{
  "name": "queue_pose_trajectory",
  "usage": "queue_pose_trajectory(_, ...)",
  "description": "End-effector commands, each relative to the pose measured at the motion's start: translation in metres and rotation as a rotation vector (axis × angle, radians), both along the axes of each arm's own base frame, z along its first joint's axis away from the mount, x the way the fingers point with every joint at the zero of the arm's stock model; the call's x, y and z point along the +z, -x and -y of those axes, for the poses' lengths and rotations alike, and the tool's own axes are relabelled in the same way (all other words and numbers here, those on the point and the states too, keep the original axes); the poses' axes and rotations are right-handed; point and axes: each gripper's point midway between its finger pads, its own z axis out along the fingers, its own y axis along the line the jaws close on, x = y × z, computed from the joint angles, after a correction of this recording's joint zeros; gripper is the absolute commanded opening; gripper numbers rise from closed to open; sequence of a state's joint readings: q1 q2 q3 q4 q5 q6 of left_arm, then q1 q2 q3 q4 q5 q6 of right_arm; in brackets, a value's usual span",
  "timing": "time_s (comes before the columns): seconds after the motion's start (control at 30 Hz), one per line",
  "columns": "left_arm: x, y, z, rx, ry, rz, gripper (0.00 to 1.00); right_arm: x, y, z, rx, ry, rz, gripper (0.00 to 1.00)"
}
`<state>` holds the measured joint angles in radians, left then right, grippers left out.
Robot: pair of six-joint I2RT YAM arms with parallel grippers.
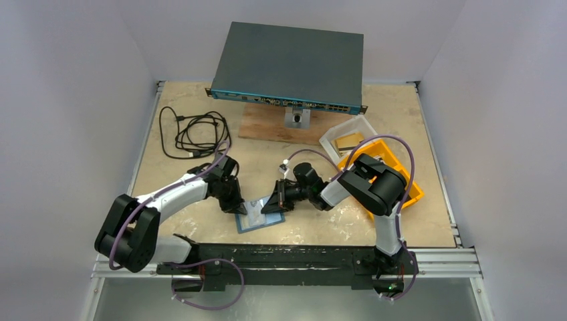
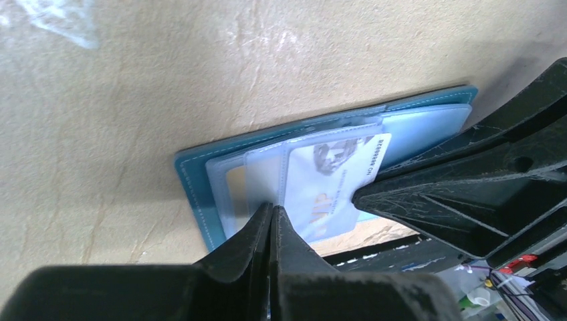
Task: Take the credit cards out of the card holder
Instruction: Remove the credit card from the card holder.
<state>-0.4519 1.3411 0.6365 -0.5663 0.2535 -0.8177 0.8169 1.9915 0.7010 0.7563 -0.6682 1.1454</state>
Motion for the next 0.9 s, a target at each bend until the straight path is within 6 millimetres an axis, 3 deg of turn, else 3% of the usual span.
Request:
queue_pose_trajectory(0.0,0.011,-0.002,-0.015,-0.018,-0.069,0.047,0.02,-0.001,0.001,0.002,-0.012,0.006,0.017,0.00)
queue_pose_trajectory(0.17,0.026,-0.003,-0.015,-0.022,-0.054,0.089,0.08,-0.005,0.001,0.004,-0.019,0.016,0.014,0.00)
queue_pose_trajectory(0.4,0.035,-0.014,0.008,-0.051,0.064,0.141,0.11,-0.005,0.000,0.003,-0.018,0.018,0.020,0.00)
queue_pose_trajectory(0.6,0.017,-0.018,0.014,-0.051,0.072,0.108,0.00,-0.004,0.000,0.003,-0.015,0.021,0.024,0.00)
queue_pose_trajectory(0.87,-0.007,-0.011,0.002,-0.015,0.000,0.044,0.00,-0.005,-0.001,0.005,-0.021,0.030,0.024,0.00)
